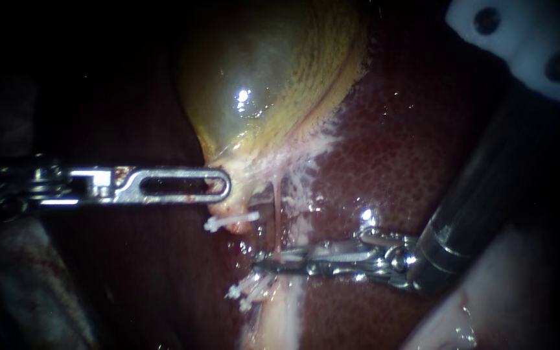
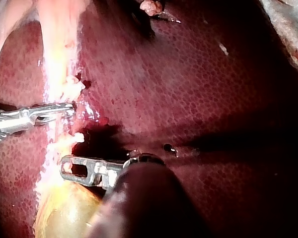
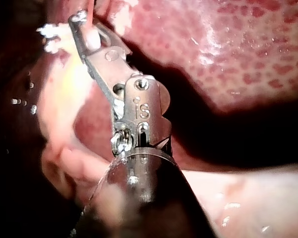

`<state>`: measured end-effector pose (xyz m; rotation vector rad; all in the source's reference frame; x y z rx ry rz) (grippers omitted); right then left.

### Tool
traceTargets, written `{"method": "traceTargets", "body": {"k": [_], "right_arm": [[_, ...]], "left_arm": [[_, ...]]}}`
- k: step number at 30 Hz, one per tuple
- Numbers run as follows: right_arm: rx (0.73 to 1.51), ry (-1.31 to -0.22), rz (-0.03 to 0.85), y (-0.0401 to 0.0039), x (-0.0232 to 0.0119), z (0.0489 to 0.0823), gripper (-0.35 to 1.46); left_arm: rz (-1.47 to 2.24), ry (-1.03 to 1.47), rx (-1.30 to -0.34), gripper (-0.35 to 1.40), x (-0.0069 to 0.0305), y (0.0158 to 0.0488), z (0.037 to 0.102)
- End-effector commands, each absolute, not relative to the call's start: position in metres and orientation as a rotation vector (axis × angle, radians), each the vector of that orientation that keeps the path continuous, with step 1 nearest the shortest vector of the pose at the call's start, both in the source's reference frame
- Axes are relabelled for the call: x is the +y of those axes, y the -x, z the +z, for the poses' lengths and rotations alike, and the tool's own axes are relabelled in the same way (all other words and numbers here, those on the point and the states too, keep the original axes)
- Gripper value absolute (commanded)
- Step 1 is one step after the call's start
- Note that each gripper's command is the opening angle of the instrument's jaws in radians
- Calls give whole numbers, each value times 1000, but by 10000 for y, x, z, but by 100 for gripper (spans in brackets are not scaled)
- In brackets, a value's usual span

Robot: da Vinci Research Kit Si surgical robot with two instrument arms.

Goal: Going back first clip right tube

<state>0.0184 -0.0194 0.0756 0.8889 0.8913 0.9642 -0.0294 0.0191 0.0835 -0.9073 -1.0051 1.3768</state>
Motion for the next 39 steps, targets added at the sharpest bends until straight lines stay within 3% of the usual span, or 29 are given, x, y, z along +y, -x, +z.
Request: {"method": "traceTargets", "body": {"k": [1,12,15,17,23,39], "right_arm": [[891,-889,964,-184,-194,756,-33],[891,-889,965,-184,-194,756,-31],[889,-892,970,-184,-194,756,-14],[898,-877,944,-184,-194,755,4],[928,-814,835,-185,-189,755,33],[970,-730,687,-185,-177,752,45]], "left_arm": [[1377,907,-1005,-35,191,294,835],[1377,907,-1005,-35,191,295,835],[1377,907,-1005,-35,191,295,835],[1377,907,-1005,-35,191,295,835],[1377,907,-1005,-35,191,295,835],[1377,907,-1005,-35,191,295,835]]}}
